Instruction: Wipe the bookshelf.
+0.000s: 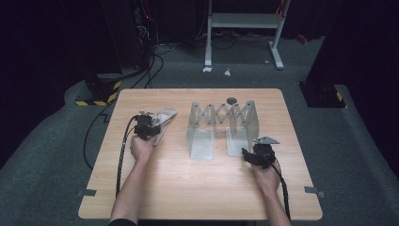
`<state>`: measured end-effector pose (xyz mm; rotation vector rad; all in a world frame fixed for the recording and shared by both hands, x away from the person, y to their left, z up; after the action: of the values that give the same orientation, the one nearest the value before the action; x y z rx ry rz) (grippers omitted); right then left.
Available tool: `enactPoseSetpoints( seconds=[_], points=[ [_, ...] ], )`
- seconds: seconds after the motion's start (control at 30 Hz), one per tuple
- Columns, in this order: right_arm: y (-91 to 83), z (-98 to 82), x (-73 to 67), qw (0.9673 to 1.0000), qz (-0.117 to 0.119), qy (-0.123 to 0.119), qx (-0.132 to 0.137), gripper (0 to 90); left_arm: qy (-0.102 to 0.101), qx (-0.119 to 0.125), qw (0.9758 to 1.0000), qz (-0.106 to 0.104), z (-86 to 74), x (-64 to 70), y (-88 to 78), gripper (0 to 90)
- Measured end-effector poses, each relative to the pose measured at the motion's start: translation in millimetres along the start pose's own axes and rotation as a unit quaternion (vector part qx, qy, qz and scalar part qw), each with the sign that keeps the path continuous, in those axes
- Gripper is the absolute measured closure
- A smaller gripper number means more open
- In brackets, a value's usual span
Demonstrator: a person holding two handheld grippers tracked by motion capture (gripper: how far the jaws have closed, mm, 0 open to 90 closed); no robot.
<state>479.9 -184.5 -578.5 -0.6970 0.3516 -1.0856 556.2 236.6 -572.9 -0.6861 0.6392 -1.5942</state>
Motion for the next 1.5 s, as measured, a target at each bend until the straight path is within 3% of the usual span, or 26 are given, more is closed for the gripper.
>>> enactPoseSetpoints(
  seconds=[0.07,0.1,0.27,0.53,0.7,0.93,1.07,1.2,1.3,1.5],
  points=[
    [0.0,0.0,-0.2,1.0000,-0.001,0.000,0.000,38.2,0.015,0.005,0.9998,0.015,-2.7,-1.8,-1.7,74.6],
    [0.0,0.0,-0.2,1.0000,-0.001,0.000,0.000,38.2,0.013,0.003,0.9998,0.017,-3.3,-2.1,-2.5,76.9],
    [0.0,0.0,-0.1,1.0000,-0.001,0.000,0.000,38.3,0.023,-0.009,0.9996,0.015,-5.7,-2.2,-6.5,82.0],
    [0.0,0.0,-0.4,1.0000,-0.002,-0.002,0.000,38.3,0.055,-0.009,0.9984,-0.001,-13.2,9.2,-14.7,83.6],
    [-0.1,0.1,-0.5,1.0000,-0.005,-0.003,0.001,38.1,0.072,0.003,0.9968,-0.034,-19.3,18.7,-26.4,83.8],
    [-0.1,0.1,-0.6,1.0000,-0.006,-0.003,0.001,38.0,0.103,0.017,0.9906,-0.089,-27.8,44.6,-36.1,84.1],
    [-0.4,0.1,-1.1,0.9999,-0.008,-0.006,0.001,38.0,0.108,0.024,0.9861,-0.124,-27.0,59.1,-43.0,84.2],
    [-0.6,-0.1,-1.0,0.9999,-0.011,-0.004,0.001,37.8,0.123,0.012,0.9826,-0.138,-28.0,69.4,-40.5,84.1],
    [-0.6,-0.3,-0.6,0.9999,-0.010,-0.002,0.000,37.8,0.107,0.009,0.9804,-0.165,-28.8,75.7,-37.5,84.1],
    [-0.8,0.0,-1.3,0.9999,-0.015,-0.007,0.002,37.9,0.123,0.004,0.9776,-0.171,-29.6,88.4,-34.2,84.1]
  ],
)
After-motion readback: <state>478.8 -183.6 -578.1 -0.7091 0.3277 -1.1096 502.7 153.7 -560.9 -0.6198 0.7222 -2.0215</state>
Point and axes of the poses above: each handheld gripper's, and its own axes: y roughly forward along the jaws, z roughly out of its top, x roughly to its right, the point moved 7 cm from there along y, roughly forward along the jaws, and after that the axes turned 5 degrees about -y, right-handed, at the moved point
